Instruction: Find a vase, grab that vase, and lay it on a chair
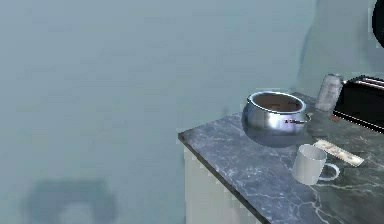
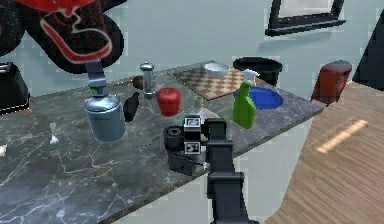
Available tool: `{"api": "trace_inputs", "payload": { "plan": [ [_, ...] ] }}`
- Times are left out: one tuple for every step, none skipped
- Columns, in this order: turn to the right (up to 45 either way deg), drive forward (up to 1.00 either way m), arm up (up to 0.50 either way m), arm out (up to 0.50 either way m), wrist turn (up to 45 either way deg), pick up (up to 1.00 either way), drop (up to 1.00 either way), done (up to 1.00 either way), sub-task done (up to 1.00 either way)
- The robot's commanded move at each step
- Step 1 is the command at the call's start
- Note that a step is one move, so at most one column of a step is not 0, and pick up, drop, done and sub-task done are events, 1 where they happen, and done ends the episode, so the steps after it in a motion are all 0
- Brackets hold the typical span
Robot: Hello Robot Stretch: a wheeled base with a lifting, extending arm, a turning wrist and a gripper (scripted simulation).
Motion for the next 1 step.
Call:
{"api": "trace_inputs", "payload": {
  "plan": [
    [0.0, 0.00, 0.00, 0.00, 0.0, 1.00, 0.00, 0.00, 0.00]
  ]
}}
